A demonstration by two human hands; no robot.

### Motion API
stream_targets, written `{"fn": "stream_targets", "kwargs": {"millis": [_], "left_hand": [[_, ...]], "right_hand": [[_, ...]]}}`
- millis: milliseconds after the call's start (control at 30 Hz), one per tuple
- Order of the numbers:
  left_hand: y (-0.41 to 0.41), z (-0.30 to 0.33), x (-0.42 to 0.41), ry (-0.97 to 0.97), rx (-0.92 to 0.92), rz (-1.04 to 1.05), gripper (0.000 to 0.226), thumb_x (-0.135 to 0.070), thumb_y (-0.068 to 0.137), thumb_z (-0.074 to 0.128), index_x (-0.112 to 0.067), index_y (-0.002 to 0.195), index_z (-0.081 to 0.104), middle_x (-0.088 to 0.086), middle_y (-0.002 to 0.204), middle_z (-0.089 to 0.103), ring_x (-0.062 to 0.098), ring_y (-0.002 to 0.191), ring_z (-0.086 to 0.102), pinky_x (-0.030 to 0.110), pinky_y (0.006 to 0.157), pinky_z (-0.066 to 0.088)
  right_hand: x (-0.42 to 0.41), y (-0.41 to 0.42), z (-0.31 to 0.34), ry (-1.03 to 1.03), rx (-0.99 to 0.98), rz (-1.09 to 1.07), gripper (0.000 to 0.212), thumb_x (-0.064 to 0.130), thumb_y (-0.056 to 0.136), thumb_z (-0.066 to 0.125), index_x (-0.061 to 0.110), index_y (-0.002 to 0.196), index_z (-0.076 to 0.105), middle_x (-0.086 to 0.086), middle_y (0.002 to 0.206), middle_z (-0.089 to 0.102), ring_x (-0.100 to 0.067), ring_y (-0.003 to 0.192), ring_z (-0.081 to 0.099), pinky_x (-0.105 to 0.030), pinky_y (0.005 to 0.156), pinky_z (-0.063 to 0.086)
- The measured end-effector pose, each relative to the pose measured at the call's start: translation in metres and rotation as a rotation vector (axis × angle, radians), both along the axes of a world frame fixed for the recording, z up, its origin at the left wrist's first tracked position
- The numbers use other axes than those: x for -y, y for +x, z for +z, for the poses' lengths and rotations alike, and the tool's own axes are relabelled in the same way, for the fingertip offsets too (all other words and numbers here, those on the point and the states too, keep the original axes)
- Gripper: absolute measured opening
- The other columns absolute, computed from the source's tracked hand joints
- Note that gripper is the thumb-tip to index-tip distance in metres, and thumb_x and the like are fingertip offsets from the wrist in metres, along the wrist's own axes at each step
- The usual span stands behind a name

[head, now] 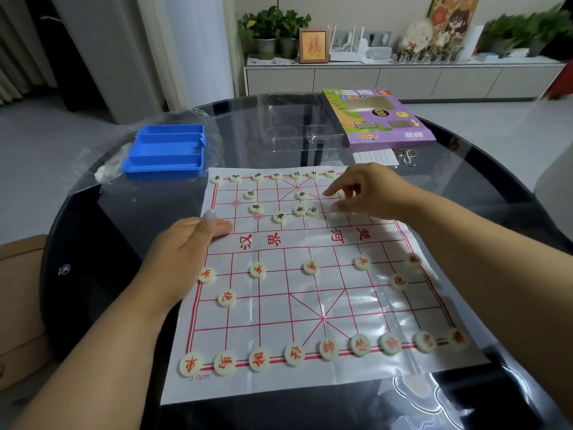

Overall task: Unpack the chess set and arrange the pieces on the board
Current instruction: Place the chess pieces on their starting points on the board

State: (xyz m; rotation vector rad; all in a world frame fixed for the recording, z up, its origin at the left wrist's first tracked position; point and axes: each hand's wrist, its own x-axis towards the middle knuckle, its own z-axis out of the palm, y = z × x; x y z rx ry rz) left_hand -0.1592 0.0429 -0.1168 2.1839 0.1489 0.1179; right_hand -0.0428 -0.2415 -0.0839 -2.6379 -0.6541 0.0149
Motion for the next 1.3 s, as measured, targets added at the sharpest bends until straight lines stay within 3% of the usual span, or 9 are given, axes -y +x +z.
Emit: {"fn": "stream_targets", "kwargs": {"millis": [300,533,667,800,967,1167,1300], "left_hand": [[-0.001,0.001,0.0,-0.032,0.006,0.004,0.061,-0.061,0.085,0.025,-0.027,0.113,0.068,-0.017,0.117,0.058,-0.01,0.089,0.054,-0.006,0.057,0.036],[-0.001,0.002,0.0,-0.016,0.012,0.003,0.061,-0.06,0.086,0.024,-0.028,0.114,0.068,-0.016,0.118,0.057,-0.011,0.086,0.052,-0.007,0.056,0.034],[-0.001,0.002,0.0,-0.014,0.006,0.002,0.06,-0.061,0.085,0.024,-0.029,0.113,0.067,-0.018,0.114,0.058,-0.011,0.085,0.055,-0.006,0.056,0.036],[-0.002,0.003,0.001,-0.011,0.008,0.003,0.06,-0.06,0.085,0.024,-0.029,0.113,0.067,-0.027,0.103,0.054,-0.02,0.078,0.054,-0.006,0.054,0.035],[-0.001,0.001,0.0,-0.008,0.005,0.009,0.059,-0.06,0.087,0.024,-0.03,0.113,0.067,-0.018,0.115,0.058,-0.011,0.087,0.053,0.004,0.063,0.035],[-0.001,0.001,0.0,-0.029,-0.002,0.009,0.057,-0.061,0.087,0.026,-0.031,0.11,0.068,-0.021,0.109,0.058,-0.012,0.082,0.057,-0.001,0.055,0.04],[-0.002,0.0,0.0,-0.034,-0.002,0.012,0.058,-0.06,0.087,0.026,-0.029,0.112,0.068,-0.02,0.11,0.058,-0.007,0.087,0.057,0.005,0.063,0.037]], "right_hand": [[-0.028,-0.002,-0.006,-0.082,0.043,0.062,0.024,0.03,0.079,0.072,0.026,0.103,0.071,0.004,0.089,0.058,-0.013,0.078,0.052,-0.023,0.063,0.04],[-0.014,0.011,0.003,0.005,0.051,-0.004,0.017,0.025,0.082,0.071,0.02,0.098,0.07,0.002,0.086,0.06,-0.01,0.069,0.051,-0.019,0.058,0.041],[0.008,0.026,0.008,0.072,0.049,-0.134,0.017,0.021,0.083,0.07,0.014,0.098,0.07,-0.001,0.078,0.061,-0.011,0.063,0.049,-0.022,0.056,0.039],[0.015,0.03,-0.001,-0.014,-0.01,-0.176,0.016,0.02,0.084,0.068,0.016,0.099,0.071,0.003,0.073,0.057,-0.01,0.061,0.047,-0.022,0.053,0.037],[0.029,0.03,-0.002,-0.012,-0.028,-0.201,0.012,0.018,0.083,0.068,0.02,0.094,0.072,0.004,0.071,0.056,-0.008,0.06,0.046,-0.02,0.053,0.036],[0.038,0.026,-0.003,-0.056,-0.091,-0.181,0.016,0.026,0.079,0.074,0.024,0.095,0.072,0.001,0.083,0.061,-0.013,0.07,0.053,-0.022,0.06,0.042],[0.037,0.024,-0.003,-0.062,-0.083,-0.181,0.017,0.024,0.08,0.073,0.024,0.097,0.073,-0.001,0.085,0.063,-0.014,0.071,0.053,-0.021,0.059,0.042]]}}
